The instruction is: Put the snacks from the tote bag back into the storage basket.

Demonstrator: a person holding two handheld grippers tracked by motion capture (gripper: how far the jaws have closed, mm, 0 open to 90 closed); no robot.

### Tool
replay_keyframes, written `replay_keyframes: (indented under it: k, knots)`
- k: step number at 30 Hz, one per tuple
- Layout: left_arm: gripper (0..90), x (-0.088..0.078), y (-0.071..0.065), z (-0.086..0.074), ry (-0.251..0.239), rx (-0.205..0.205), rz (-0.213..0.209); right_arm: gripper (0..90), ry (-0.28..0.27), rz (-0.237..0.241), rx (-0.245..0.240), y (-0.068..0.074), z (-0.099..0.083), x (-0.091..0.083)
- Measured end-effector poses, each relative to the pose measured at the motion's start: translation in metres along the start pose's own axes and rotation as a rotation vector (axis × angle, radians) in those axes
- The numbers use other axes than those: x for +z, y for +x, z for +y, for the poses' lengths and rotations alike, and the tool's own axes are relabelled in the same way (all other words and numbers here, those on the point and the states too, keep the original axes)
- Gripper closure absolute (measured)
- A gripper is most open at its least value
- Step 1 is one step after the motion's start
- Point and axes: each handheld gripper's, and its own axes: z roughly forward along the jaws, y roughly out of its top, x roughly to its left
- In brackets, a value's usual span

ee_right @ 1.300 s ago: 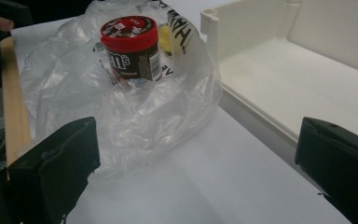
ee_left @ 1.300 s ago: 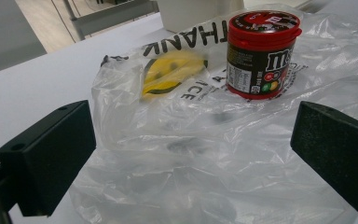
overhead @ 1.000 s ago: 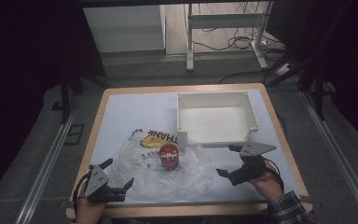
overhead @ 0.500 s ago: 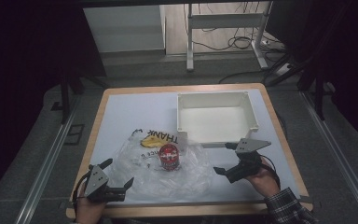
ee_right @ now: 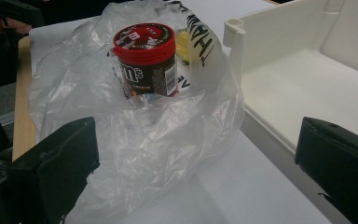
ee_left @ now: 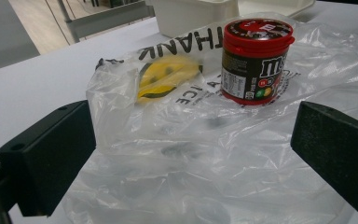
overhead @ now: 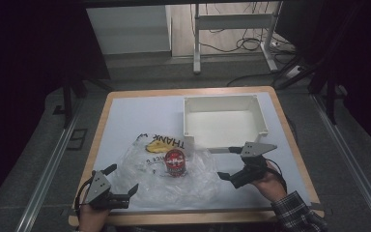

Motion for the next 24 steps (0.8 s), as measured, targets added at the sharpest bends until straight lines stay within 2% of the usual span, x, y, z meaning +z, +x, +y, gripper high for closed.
replay_keyframes:
  k: [15, 24]
  knots:
    - [0.0, 0.000, 0.000, 0.000, 0.003, 0.001, 0.002, 0.0, -0.013, 0.026, 0.012, -0.005, 0.008, 0.009]
    - [0.0, 0.000, 0.000, 0.000, 0.005, 0.002, 0.003, 0.0, 0.012, 0.040, -0.005, -0.005, 0.011, 0.018]
